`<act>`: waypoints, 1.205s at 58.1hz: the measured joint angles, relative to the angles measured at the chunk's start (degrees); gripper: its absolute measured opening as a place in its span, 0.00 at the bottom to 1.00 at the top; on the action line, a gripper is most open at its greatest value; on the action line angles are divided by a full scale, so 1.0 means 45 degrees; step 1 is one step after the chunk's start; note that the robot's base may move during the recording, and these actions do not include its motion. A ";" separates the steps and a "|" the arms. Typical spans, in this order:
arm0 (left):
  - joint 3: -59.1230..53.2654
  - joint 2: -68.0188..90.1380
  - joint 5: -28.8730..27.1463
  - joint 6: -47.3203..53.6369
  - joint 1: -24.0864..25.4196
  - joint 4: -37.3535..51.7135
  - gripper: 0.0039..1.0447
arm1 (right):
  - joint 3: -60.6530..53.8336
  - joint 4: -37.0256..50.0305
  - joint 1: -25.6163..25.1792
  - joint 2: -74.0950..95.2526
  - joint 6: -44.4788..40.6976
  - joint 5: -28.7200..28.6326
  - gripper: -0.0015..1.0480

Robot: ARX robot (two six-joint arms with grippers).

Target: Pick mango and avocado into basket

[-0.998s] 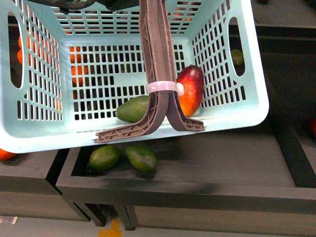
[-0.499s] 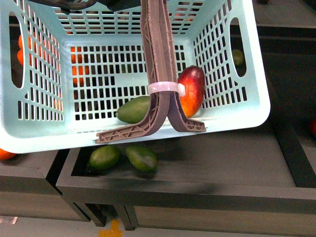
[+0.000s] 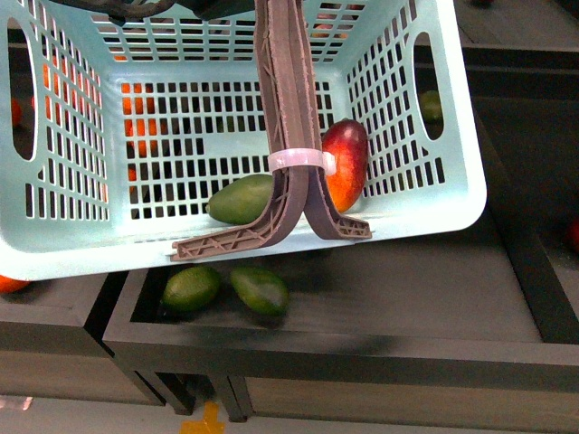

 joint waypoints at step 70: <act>0.0000 0.0000 0.0005 -0.0029 0.0005 0.0000 0.06 | 0.0010 -0.2919 0.0000 -0.2827 -0.0015 -0.0015 0.81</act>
